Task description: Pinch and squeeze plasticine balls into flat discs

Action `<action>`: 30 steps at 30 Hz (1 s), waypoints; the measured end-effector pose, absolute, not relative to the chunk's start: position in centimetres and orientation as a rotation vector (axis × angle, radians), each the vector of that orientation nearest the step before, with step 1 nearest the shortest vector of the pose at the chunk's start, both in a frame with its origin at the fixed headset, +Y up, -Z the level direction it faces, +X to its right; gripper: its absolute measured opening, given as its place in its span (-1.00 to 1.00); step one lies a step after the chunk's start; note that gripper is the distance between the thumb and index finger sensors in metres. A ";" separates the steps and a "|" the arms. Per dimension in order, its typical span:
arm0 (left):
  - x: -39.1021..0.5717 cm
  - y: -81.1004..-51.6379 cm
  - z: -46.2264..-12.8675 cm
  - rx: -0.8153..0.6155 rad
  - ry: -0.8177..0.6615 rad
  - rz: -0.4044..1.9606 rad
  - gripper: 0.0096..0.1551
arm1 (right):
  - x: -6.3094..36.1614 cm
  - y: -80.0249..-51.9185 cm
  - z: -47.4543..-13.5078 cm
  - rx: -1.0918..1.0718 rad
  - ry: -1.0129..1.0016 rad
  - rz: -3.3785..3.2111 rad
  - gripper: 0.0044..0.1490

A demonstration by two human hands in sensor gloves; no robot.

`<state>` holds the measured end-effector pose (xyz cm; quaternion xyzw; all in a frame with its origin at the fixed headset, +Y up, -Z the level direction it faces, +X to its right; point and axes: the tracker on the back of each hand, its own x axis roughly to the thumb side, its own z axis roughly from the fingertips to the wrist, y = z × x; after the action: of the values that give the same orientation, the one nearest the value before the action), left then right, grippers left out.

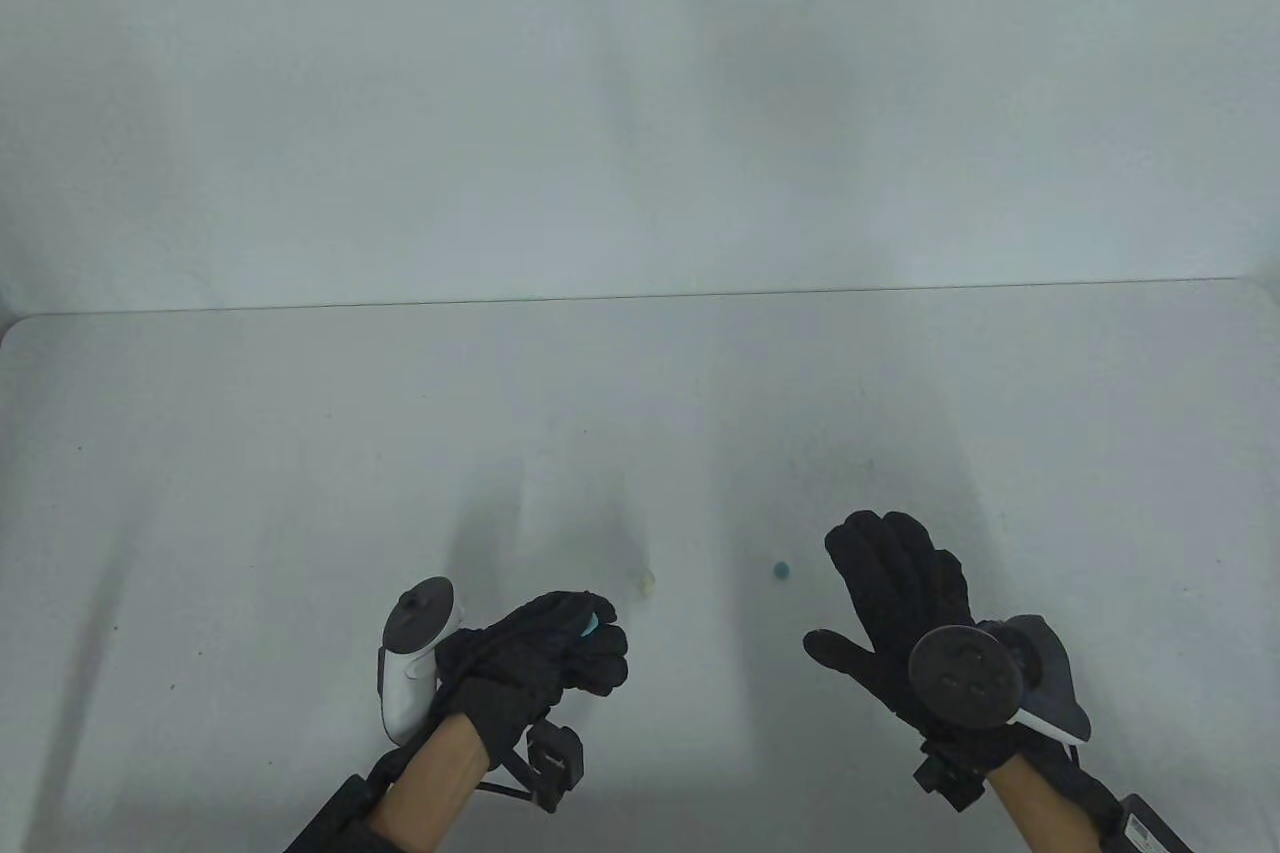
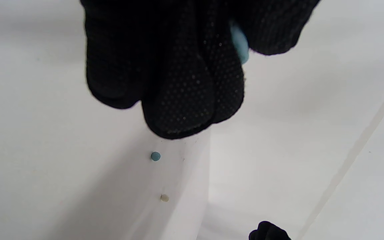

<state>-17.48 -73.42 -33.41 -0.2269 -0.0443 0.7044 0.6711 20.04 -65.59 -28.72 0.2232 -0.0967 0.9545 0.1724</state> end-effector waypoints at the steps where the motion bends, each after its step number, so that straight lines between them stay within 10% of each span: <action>1: -17.5 -73.5 -33.4 -0.520 -0.103 1.590 -0.48 | 20.0 -65.6 -28.7 0.633 -0.278 2.708 0.11; 18: -16.9 -73.4 -33.1 -0.575 -0.145 1.645 -0.19 | 20.1 -65.5 -28.6 0.632 -0.293 2.702 0.10; 30: -17.2 -72.3 -33.3 -0.476 -0.152 1.545 -0.34 | 20.1 -65.5 -28.6 0.634 -0.291 2.705 0.11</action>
<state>-17.17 -72.35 -33.31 -0.2128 -0.0681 0.6902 0.6882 20.09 -65.53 -28.63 0.2234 -0.1025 0.9537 0.1731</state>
